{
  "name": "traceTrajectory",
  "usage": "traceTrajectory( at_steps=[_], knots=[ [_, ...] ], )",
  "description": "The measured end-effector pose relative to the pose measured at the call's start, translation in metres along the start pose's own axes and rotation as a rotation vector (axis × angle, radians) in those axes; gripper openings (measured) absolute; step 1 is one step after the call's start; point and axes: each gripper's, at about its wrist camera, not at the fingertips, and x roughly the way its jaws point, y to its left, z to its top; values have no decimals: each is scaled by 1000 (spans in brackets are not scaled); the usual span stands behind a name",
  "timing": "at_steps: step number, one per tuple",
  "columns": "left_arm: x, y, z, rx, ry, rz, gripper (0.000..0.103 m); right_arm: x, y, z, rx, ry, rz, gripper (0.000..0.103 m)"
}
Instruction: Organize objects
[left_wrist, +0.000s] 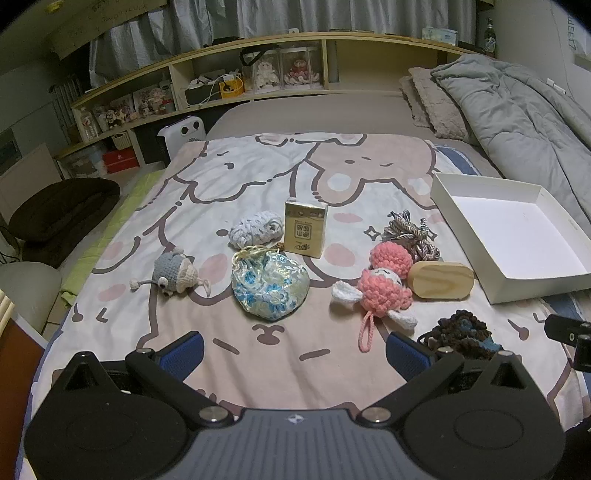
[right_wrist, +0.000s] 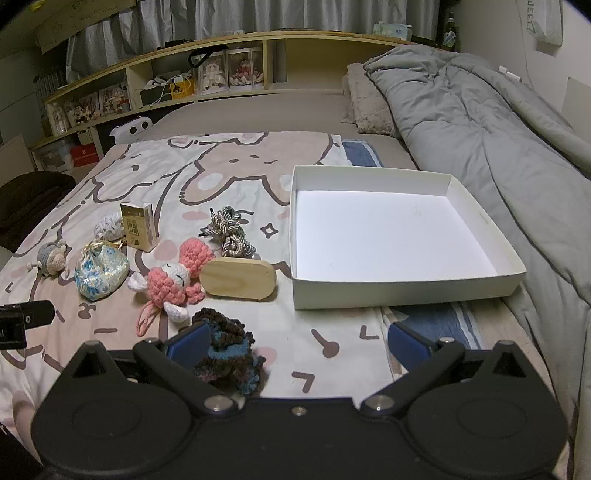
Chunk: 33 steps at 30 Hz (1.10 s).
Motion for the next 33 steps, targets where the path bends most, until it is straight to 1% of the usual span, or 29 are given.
traceTrajectory(
  at_steps=[33],
  knots=[
    [1, -2, -2, -5, 5, -5, 103, 2, 0, -1, 2, 6, 4, 103]
  ],
)
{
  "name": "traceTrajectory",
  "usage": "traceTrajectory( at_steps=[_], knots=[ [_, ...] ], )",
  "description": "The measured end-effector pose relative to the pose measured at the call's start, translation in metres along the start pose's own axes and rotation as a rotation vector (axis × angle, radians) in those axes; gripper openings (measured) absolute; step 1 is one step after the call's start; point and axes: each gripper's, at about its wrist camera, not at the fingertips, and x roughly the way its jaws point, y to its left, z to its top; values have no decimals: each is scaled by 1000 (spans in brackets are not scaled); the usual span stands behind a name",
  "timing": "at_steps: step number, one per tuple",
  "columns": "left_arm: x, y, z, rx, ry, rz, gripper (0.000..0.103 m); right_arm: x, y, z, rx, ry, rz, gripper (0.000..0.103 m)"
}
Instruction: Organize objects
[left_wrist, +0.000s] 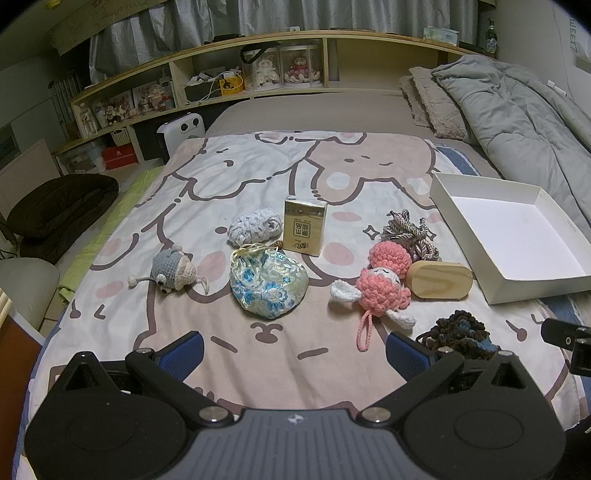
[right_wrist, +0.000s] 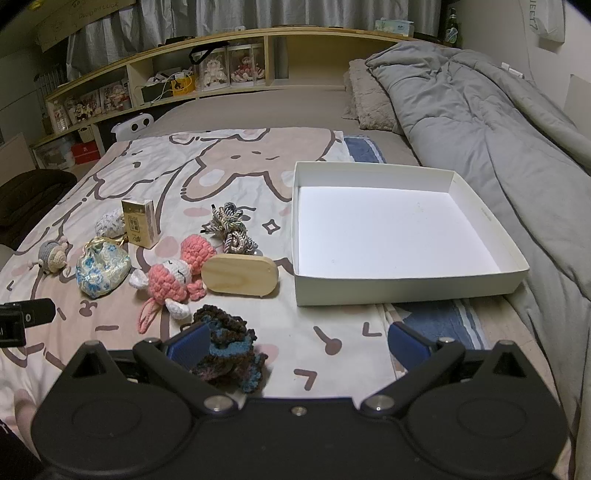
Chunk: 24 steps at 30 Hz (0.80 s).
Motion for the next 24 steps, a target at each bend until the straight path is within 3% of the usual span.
traceTrajectory(
  at_steps=[24],
  knots=[
    [0, 1, 0, -2, 1, -3, 103, 1, 1, -3, 1, 10, 4, 103]
  ],
)
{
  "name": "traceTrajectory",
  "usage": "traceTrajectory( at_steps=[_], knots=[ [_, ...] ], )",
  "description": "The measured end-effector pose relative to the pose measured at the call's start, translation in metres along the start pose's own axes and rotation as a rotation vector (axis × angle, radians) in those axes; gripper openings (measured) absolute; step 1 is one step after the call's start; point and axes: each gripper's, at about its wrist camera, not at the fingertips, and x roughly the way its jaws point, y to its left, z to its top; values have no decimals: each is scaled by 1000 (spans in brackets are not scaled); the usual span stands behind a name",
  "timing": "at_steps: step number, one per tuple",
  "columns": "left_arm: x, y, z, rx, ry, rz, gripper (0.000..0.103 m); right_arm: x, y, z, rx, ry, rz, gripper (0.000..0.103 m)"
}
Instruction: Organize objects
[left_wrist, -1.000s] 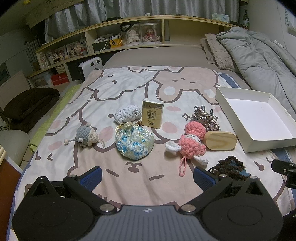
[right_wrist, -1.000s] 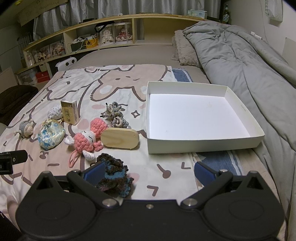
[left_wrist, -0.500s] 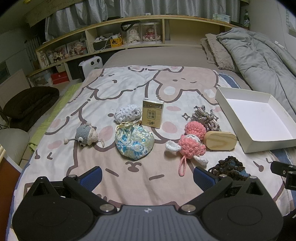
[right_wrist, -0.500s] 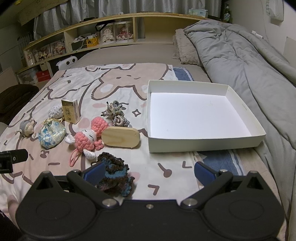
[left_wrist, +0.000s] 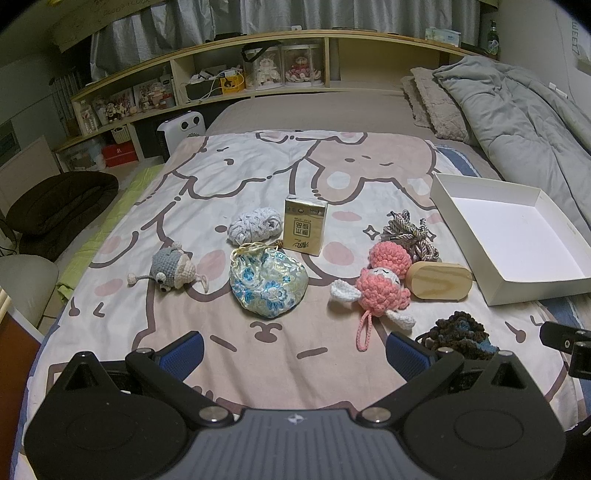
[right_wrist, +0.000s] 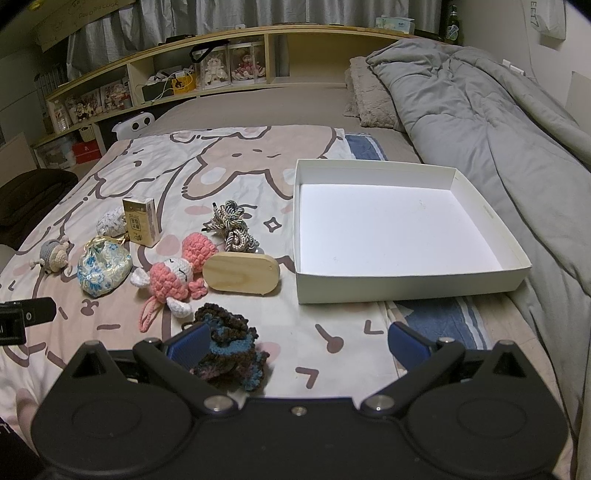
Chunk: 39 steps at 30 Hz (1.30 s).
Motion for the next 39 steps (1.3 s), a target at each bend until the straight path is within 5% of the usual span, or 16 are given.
traceTrajectory(
  at_steps=[39],
  knots=[
    [15, 2, 13, -34, 69, -31, 103, 22, 14, 14, -12, 35, 52, 103]
  ],
)
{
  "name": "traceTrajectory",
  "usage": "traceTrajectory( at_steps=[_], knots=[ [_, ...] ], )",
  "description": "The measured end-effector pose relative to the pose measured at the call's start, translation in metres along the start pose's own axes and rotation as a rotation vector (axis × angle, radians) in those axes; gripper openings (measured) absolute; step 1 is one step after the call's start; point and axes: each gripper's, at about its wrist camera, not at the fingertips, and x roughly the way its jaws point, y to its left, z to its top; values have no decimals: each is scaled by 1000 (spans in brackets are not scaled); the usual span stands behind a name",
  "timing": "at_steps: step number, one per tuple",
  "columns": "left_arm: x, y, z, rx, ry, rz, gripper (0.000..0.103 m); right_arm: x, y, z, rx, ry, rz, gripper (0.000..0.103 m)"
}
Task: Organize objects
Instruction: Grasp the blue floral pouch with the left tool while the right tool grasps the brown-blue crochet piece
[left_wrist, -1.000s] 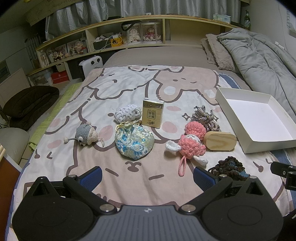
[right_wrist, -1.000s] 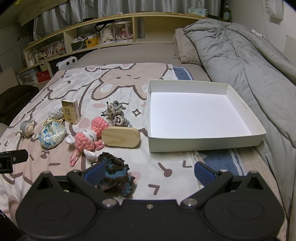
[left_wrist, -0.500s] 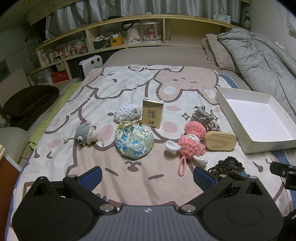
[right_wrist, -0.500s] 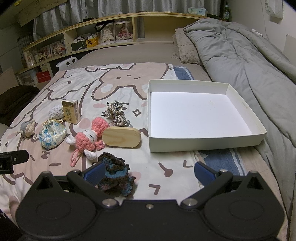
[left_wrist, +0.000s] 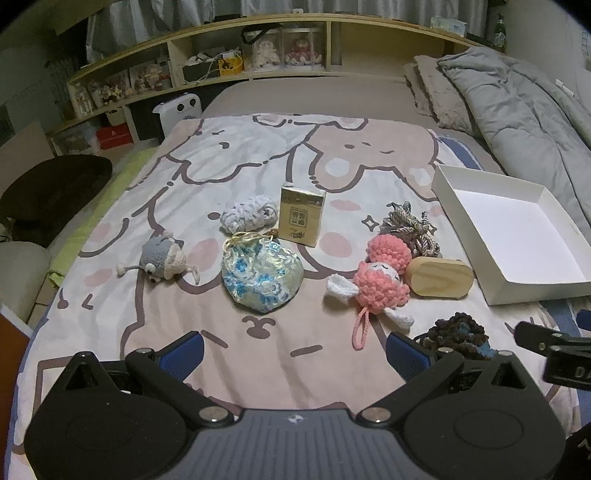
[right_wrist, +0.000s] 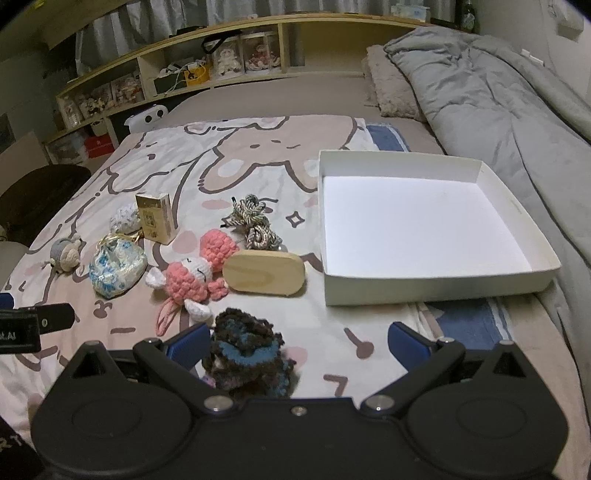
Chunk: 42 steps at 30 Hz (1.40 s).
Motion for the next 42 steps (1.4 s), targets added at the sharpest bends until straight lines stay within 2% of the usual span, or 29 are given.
traceTrajectory(
  at_steps=[9, 14, 21, 22, 27, 34, 39, 42],
  knots=[
    [23, 14, 32, -71, 32, 8, 103, 26, 0, 12, 45, 47, 53, 103],
    [42, 22, 55, -114, 31, 8, 103, 40, 4, 14, 29, 60, 64, 103],
    [79, 33, 79, -163, 47, 27, 103, 62, 4, 12, 62, 152, 108, 102],
    [87, 35, 80, -175, 52, 27, 103, 64, 4, 11, 66, 156, 115, 97],
    [121, 40, 83, -190, 109, 61, 103, 70, 4, 6, 79, 194, 139, 97],
    [151, 41, 80, -246, 147, 28, 103, 80, 5, 2, 103, 243, 173, 97],
    [171, 34, 75, -214, 183, 51, 103, 88, 10, -1, 94, 283, 181, 97],
    [179, 35, 72, -212, 199, 72, 103, 93, 11, -3, 96, 311, 180, 93]
  ],
)
